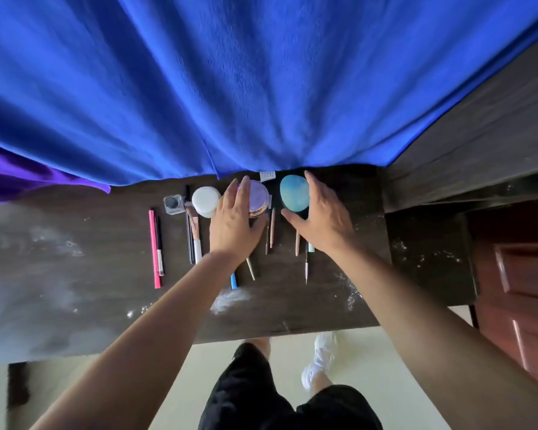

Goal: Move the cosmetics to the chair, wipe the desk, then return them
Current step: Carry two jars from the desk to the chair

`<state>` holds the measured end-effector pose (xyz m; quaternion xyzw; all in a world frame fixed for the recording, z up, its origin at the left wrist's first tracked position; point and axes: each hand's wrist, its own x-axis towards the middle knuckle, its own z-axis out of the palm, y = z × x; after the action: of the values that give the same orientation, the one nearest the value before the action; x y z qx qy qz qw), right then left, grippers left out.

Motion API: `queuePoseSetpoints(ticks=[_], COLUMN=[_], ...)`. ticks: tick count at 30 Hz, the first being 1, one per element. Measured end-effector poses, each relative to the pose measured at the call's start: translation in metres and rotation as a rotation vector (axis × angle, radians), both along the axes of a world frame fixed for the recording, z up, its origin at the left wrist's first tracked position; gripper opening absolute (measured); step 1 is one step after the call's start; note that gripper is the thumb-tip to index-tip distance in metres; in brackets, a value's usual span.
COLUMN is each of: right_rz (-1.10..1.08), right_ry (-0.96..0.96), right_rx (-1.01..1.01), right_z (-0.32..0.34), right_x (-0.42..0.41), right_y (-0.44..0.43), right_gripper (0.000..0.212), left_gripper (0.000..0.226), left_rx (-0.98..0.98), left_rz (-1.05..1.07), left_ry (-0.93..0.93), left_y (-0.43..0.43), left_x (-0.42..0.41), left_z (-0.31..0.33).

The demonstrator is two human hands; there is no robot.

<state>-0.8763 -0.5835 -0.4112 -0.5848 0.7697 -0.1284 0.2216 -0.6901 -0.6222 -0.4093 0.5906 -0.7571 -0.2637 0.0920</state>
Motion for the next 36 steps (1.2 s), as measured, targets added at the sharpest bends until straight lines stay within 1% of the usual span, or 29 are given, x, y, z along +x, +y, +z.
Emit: queuePoseSetpoints(ticks=[3, 6, 9, 13, 16, 20, 22, 24, 26, 30, 33, 36], right_rz=[-0.001, -0.022, -0.056, -0.065, -0.080, -0.103, -0.094, -0.100, -0.141, -0.300, -0.478, -0.690], right_ry=[0.014, -0.031, -0.051, -0.044, -0.095, -0.202, -0.205, -0.190, -0.166, -0.078, 0.029, 0.063], right_rx=[-0.039, -0.071, -0.129, -0.241, -0.351, -0.538, -0.592, -0.606, -0.626, -0.699, -0.755, -0.789], right_z=[0.000, 0.010, 0.027, 0.073, 0.110, 0.140, 0.153, 0.165, 0.176, 0.199, 0.209, 0.206], right_x=[0.001, -0.004, -0.013, -0.033, -0.047, -0.059, -0.069, -0.078, -0.092, -0.121, -0.129, -0.119], right_y=[0.000, 0.013, 0.036, 0.067, 0.095, 0.126, 0.148, 0.176, 0.207, 0.278, 0.342, 0.418], right_gripper=[0.085, 0.083, 0.080, 0.078, 0.079, 0.075, 0.075, 0.075, 0.074, 0.074, 0.077, 0.077], left_gripper=[0.071, 0.071, 0.070, 0.070, 0.072, 0.072, 0.072, 0.072, 0.072, 0.072, 0.068, 0.068], left_rx=[-0.043, -0.077, -0.151, -0.243, -0.298, -0.356, -0.380, -0.380, -0.385, -0.450, -0.488, -0.496], left_rz=[0.038, 0.053, 0.088, 0.134, 0.150, 0.164, 0.185, 0.181, 0.123, -0.049, -0.225, -0.432], left_ry=[0.006, 0.019, 0.087, 0.179, 0.235, 0.261, 0.270, 0.318, 0.357, 0.378, 0.431, 0.476], left_y=[0.000, 0.008, 0.022, 0.048, 0.080, 0.121, 0.146, 0.168, 0.184, 0.202, 0.223, 0.256], left_x=[-0.004, 0.000, 0.006, 0.005, -0.002, -0.014, -0.025, -0.036, -0.052, -0.090, -0.119, -0.138], left_z=[0.003, 0.013, 0.034, 0.088, 0.131, 0.168, 0.183, 0.196, 0.209, 0.229, 0.238, 0.237])
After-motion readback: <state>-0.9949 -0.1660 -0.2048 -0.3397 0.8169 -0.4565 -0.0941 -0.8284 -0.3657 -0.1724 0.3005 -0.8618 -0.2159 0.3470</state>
